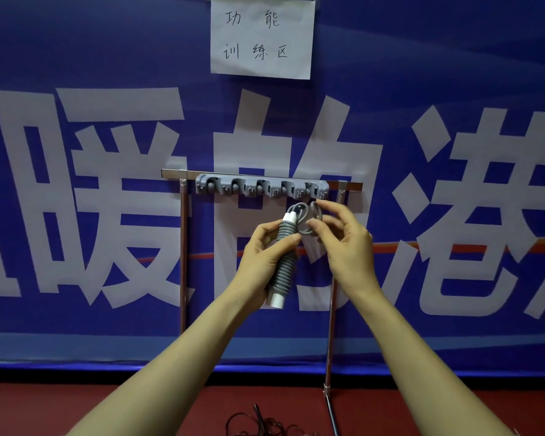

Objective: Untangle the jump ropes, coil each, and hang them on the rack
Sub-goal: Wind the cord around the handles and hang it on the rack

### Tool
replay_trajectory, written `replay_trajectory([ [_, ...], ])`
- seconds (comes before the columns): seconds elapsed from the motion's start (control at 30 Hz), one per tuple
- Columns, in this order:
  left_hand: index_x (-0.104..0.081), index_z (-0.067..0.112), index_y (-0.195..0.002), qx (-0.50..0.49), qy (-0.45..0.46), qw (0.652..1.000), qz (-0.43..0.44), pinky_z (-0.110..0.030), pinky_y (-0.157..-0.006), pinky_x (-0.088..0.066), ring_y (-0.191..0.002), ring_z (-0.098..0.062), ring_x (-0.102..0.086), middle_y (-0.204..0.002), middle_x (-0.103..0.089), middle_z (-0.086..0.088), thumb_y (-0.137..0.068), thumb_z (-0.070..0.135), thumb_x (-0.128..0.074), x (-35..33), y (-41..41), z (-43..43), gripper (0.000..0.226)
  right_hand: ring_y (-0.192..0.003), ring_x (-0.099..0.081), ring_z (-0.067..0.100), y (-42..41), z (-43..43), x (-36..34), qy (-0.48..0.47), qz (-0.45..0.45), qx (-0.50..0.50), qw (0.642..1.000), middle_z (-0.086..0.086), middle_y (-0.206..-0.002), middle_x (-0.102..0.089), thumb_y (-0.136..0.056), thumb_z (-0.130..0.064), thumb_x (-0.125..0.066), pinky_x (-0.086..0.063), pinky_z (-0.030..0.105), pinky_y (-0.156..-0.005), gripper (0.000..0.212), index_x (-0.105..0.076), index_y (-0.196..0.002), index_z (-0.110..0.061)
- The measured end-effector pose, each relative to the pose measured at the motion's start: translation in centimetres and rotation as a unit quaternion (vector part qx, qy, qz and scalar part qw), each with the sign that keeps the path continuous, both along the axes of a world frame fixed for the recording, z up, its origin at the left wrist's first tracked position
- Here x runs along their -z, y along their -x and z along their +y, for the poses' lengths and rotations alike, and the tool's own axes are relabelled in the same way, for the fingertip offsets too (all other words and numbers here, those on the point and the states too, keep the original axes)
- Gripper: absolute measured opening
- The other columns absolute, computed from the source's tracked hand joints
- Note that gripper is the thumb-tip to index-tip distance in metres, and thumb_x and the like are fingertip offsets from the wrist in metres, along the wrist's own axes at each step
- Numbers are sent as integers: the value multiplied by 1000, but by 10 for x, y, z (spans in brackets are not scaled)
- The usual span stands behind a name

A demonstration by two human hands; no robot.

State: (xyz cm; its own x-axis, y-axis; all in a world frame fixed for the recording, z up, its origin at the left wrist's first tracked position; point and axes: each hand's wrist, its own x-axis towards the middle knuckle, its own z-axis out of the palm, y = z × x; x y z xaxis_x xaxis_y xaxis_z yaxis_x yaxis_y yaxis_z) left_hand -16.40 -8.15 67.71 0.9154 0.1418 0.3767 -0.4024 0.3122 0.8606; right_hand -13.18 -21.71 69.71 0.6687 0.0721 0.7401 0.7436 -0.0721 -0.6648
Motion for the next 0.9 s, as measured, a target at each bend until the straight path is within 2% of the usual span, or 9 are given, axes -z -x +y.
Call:
replay_trajectory([
  [0.2, -55, 12, -124, -8, -31, 999, -2, -25, -65, -54, -75, -13, -66, -107, -64, -11, -86, 10, -69, 3, 1, 2, 41, -91, -64, 9, 1, -5, -1, 38, -4, 20, 999, -5, -98, -71, -87, -15, -69, -53, 16, -72, 21, -71, -107, -23],
  [0.27, -56, 15, -123, -9, -46, 999, -3, -26, -66, -54, -78, -16, -65, -111, -64, -12, -84, 11, -70, 4, 3, 3, 41, -90, -63, 12, -5, -7, -1, 67, -6, 70, 995, -4, -94, -69, -87, -20, -71, -52, 20, -72, 16, -73, -102, -24],
  [0.33, -58, 18, -121, -8, -59, 998, -9, -27, -67, -54, -81, -19, -64, -115, -64, -11, -82, 13, -72, 6, 4, 3, 41, -84, -58, 9, -7, -8, -2, 96, -23, 133, 986, -3, -91, -63, -87, -21, -70, -45, 14, -68, 12, -73, -99, -24],
  [0.47, -60, 24, -118, -32, -120, 991, -45, -28, -74, -56, -89, -19, -64, -116, -65, -1, -83, 14, -74, 9, 4, 3, 39, -69, -45, 4, -5, -3, -5, 144, -93, 230, 958, -2, -87, -47, -86, -14, -70, -36, 11, -62, 12, -73, -98, -14],
  [0.57, -59, 27, -118, -49, -166, 982, -69, -28, -78, -56, -92, -16, -63, -116, -64, 5, -84, 15, -74, 11, 5, 5, 39, -70, -49, 14, -2, 3, -3, 193, -201, 276, 920, -1, -74, -50, -80, -2, -75, -47, 26, -54, 11, -73, -90, -5],
  [0.67, -57, 29, -119, -48, -188, 977, -88, -27, -79, -55, -98, -17, -62, -116, -63, 10, -84, 15, -73, 9, 6, 11, 41, -80, -56, 17, -6, 0, 0, 197, -213, 223, 931, 6, -85, -69, -85, -3, -69, -54, 35, -66, 18, -73, -102, -6],
  [0.77, -57, 26, -121, -37, -192, 975, -106, -28, -78, -55, -96, -13, -62, -115, -63, 11, -83, 12, -73, 1, 8, 18, 43, -98, -60, 8, -2, -3, -2, 142, -111, 100, 979, -1, -106, -67, -92, -5, -60, -51, 19, -84, 27, -67, -118, -12],
  [0.83, -56, 23, -122, -24, -196, 974, -109, -28, -76, -55, -94, -10, -61, -114, -64, 11, -83, 10, -72, -2, 9, 20, 44, -97, -63, 3, 4, -5, -4, 90, -73, 53, 992, -9, -104, -66, -93, -6, -60, -52, 14, -81, 25, -66, -114, -19],
  [0.9, -57, 23, -122, -17, -213, 971, -108, -30, -78, -56, -95, -10, -61, -113, -64, 11, -84, 9, -72, -2, 10, 21, 44, -86, -68, 6, 7, -7, -6, 34, -18, 11, 999, -8, -97, -67, -91, -6, -63, -55, 16, -68, 19, -61, -103, -21],
])
